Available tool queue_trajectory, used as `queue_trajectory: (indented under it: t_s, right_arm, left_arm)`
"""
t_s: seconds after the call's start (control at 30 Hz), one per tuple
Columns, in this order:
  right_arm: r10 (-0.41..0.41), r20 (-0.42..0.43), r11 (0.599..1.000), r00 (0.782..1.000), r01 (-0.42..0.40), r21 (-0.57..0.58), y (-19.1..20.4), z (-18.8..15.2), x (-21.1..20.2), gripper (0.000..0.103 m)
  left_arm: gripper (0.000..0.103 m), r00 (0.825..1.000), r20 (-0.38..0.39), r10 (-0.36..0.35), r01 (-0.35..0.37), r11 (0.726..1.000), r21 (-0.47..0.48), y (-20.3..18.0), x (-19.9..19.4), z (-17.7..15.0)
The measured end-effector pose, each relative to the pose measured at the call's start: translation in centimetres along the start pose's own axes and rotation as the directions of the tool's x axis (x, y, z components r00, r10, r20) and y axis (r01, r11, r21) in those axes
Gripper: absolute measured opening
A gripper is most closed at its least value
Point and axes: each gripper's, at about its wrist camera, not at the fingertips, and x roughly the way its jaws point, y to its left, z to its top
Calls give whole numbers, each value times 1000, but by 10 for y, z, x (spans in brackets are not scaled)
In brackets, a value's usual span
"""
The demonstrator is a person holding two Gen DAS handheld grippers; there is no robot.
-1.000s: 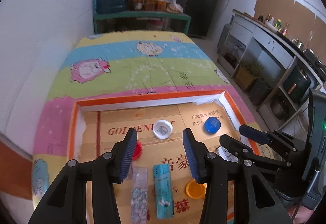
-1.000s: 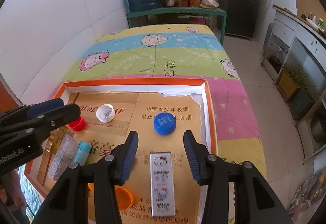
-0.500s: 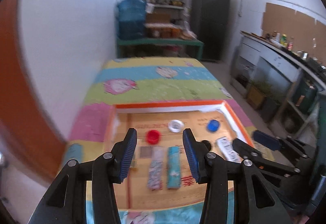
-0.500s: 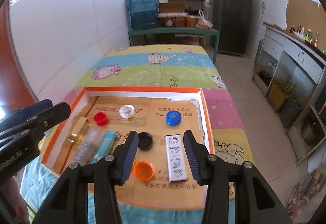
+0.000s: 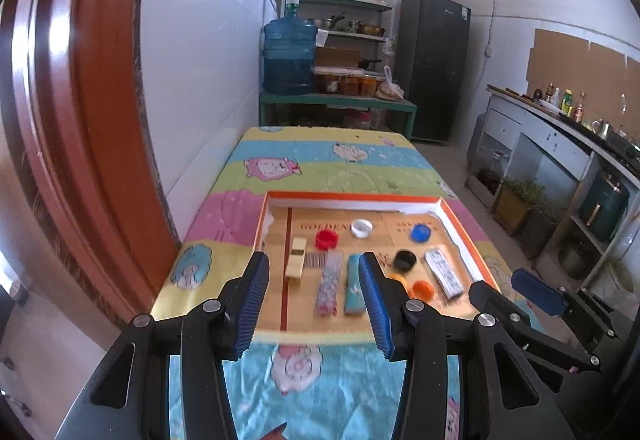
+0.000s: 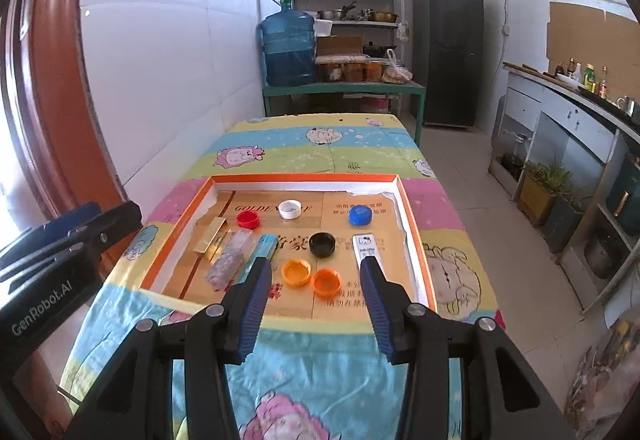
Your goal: Organize rigid objects
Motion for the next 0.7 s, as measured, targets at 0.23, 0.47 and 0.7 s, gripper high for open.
queue_trajectory:
  t_s: [0.23,0.47,0.7]
  right_arm:
    - [-26,16,1000,1000,26,-4,13,-13,-27,46]
    - [-50,24,999,998,50,9,21,-25,-50,46]
    - [-58,39,998,998,57,12,24,-32,-70,46]
  left_arm:
    - [48,1000,-20,-2,2,1000,7,2,-25,-22]
    - [48,1000,-16,1,0,1000,3,5,-48,-38]
    - [48,999,-43,-31,31,1000,2,-1,-62,-56]
